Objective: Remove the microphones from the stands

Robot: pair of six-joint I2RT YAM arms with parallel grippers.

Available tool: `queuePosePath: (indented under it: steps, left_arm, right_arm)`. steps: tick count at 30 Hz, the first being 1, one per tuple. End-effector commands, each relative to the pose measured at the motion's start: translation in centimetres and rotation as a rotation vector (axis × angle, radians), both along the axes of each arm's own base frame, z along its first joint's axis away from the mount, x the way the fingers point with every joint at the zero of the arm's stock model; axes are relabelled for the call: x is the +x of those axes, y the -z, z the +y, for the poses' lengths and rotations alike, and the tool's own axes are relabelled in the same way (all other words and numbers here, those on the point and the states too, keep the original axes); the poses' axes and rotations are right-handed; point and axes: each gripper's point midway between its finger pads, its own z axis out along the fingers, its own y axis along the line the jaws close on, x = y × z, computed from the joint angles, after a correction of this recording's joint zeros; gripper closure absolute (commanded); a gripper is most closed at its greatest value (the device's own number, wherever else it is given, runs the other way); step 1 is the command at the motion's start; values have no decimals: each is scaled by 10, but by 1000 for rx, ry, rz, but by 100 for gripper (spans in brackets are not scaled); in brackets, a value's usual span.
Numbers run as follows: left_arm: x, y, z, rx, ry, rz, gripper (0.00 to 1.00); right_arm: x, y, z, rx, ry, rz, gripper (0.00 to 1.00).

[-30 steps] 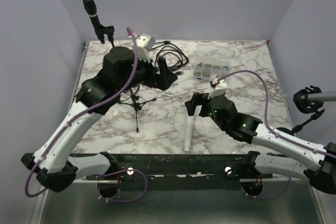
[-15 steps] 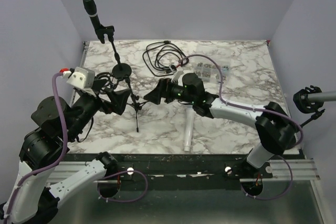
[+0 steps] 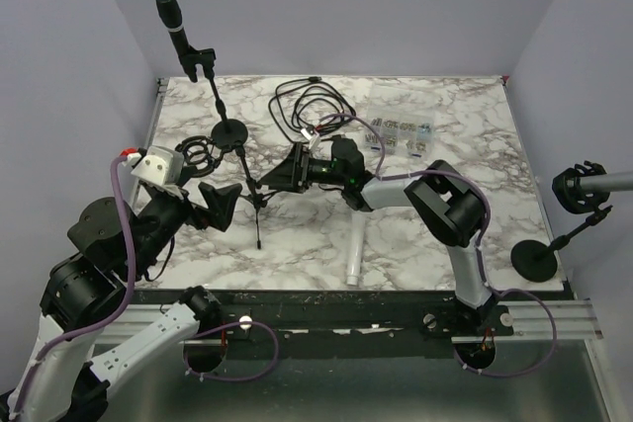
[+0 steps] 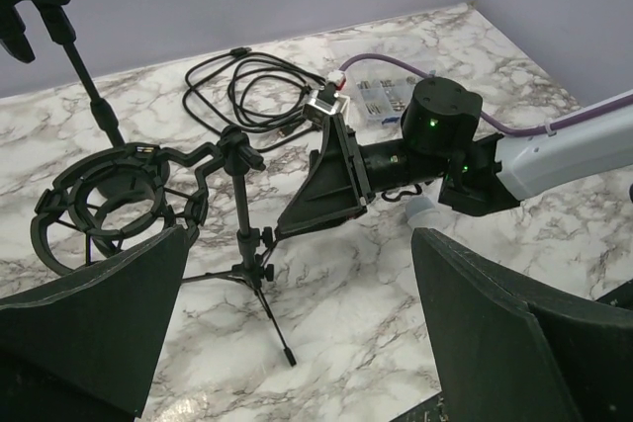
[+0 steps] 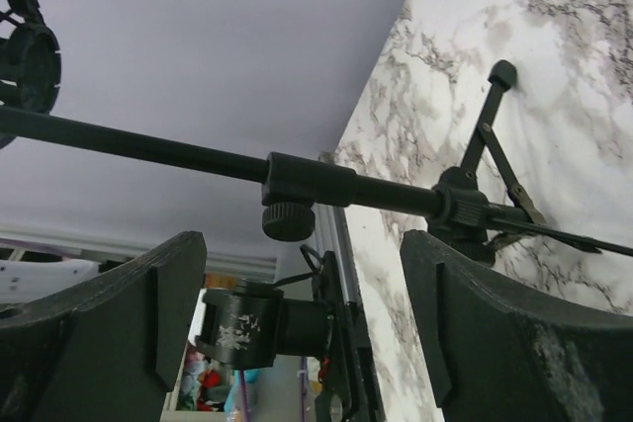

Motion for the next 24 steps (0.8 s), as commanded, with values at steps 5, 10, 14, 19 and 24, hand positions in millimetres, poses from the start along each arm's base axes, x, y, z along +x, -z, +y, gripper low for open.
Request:
queuePosePath:
  steps: [5,10,14,19,24]
  left_arm:
    - [2,2,4,17,-17,-21,1]
    - [3,2,6,25,-24,-30,1]
    - [4,0,4,19,-20,-38,1]
    - [5,-1,1,15,-14,-43,1]
    - [6,-1,1,15,-16,-42,1]
  right_arm:
    - [-3,-18,17,126,-85,57,21]
    - [-6,-12,21,124,-103,77,30]
    - [-13,-12,25,112,-115,69,36]
    - [-15,-10,27,99,-116,70,45]
    - [-14,-6,28,91,-109,71,52]
